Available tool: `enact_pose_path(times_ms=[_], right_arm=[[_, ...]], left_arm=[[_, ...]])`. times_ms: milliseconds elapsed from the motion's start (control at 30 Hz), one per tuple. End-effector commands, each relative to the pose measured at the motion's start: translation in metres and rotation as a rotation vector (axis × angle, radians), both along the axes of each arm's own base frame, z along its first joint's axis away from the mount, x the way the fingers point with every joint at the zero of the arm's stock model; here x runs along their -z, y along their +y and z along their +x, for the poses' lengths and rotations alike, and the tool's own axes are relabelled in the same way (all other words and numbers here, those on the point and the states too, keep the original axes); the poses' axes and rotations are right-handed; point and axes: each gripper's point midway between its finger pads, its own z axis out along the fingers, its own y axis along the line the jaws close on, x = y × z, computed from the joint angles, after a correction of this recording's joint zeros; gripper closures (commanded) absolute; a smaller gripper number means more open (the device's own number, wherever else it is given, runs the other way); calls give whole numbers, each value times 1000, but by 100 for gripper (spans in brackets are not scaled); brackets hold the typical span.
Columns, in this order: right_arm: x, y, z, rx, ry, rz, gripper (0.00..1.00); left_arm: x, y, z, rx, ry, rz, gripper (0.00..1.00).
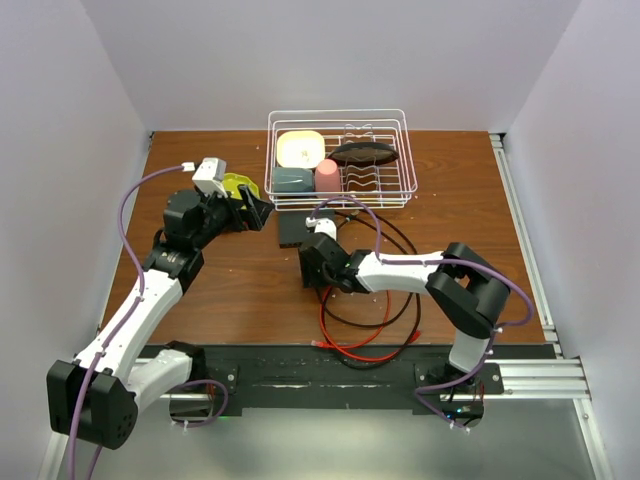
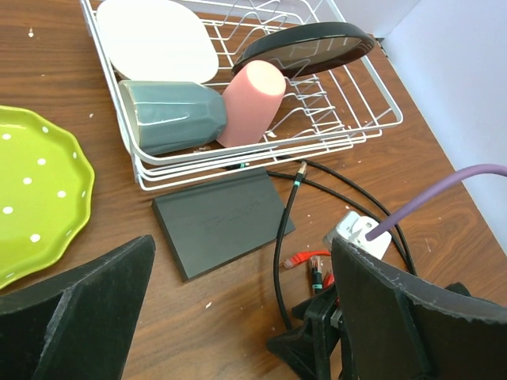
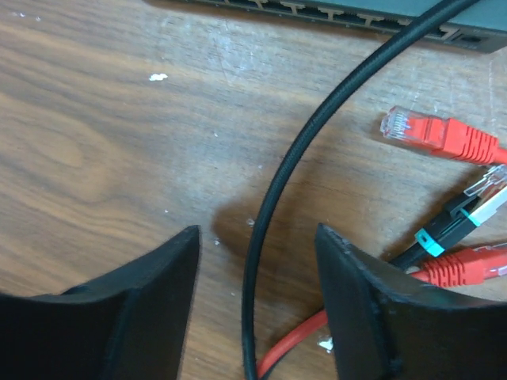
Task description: Insert the plug into the switch port
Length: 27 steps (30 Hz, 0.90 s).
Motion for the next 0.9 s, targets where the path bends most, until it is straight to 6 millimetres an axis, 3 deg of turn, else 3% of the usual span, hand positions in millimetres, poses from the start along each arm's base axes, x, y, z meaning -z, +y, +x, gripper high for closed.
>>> enact_pose_path(times_ms=[0,33,67,167,233,400,600,733,867], right_arm=[[-12,15,8,19,-37,44,52],[-12,15,8,17,-36,43,67],[-13,15,9,20,-41,44,75],[-12,10,8,31,-45,32,93],[-16,9,8,32,-51,28,99],[-32,2,8,1,-93,4,100],[-68,-1,-4,-91,-165,72,100],[-94,9,-17,-201,-201,174,100],[-114,25,-44,-372,-203,305,100]], left_arm=[[-11,5,5,-24,-35,8,2],[-11,5,5,-25,-38,7,2],[-11,6,6,-32,-38,5,2],[-13,5,5,-29,-44,-5,2],[-14,6,3,-26,-40,4,2],[-17,5,4,-28,-55,-9,2],[-22,0,2,-5,-63,-49,2],[-25,-7,0,34,-69,-67,2],[-31,-20,-5,109,-69,-105,2]])
